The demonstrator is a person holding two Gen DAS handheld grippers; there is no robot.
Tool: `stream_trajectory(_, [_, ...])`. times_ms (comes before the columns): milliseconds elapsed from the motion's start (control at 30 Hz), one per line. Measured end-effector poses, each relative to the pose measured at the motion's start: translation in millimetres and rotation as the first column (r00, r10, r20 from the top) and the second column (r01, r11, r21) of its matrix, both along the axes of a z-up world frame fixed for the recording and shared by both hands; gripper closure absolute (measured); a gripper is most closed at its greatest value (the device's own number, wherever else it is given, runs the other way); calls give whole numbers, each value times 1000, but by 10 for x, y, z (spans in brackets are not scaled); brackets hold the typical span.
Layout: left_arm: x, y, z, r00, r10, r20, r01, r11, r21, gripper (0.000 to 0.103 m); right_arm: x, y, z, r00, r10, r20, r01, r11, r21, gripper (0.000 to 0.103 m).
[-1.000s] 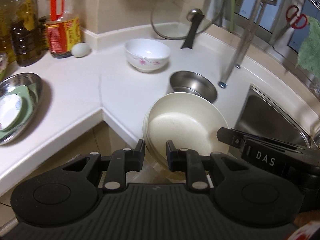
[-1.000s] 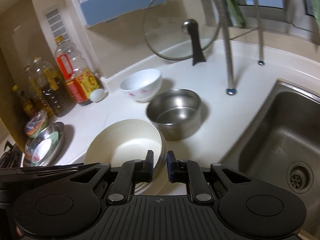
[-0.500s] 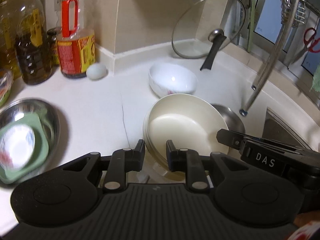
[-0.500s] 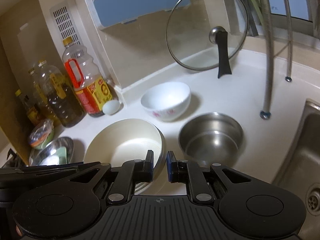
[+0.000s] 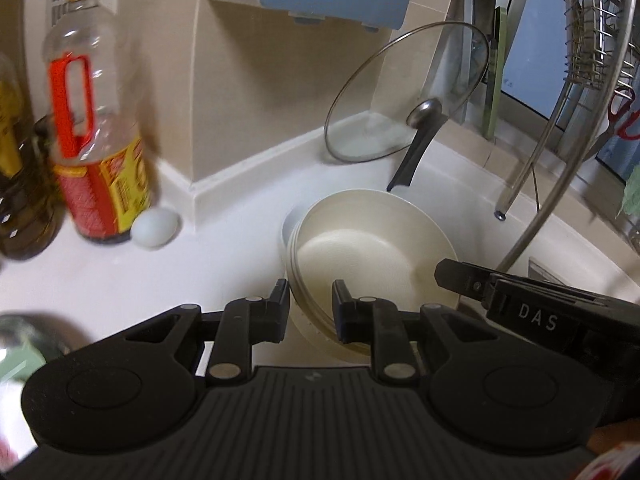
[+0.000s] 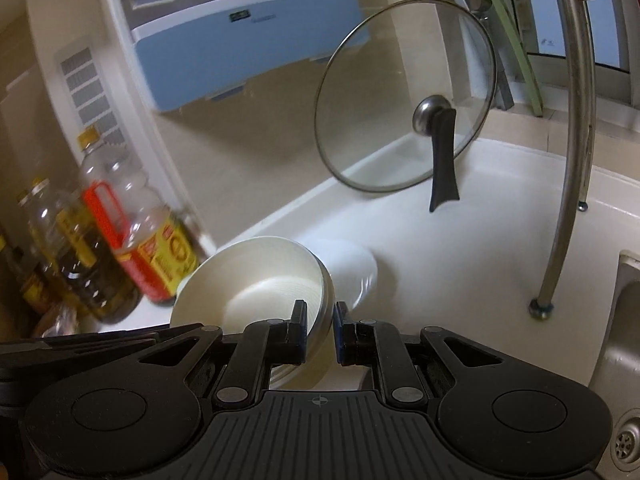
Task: Organize plates and bowls
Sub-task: 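Lift the cream bowl stack and carry it toward the white floral bowl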
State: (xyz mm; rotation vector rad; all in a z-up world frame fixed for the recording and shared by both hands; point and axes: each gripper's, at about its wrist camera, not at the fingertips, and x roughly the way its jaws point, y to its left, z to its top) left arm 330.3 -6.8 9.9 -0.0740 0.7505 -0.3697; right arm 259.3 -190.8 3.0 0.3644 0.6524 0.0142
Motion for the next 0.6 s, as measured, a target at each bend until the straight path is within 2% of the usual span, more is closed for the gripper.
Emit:
stream_trajectory(300, [542,-100,8,999,-38,-3,38,999,-16,83,414,-156,-9,998,-59,-17,60,998,27,89])
stream_trajectory(600, [878,-223,-113,998,-63,-31,63,998,-6,83,724,-321,-185,993,-92,-80,98,993,69,89])
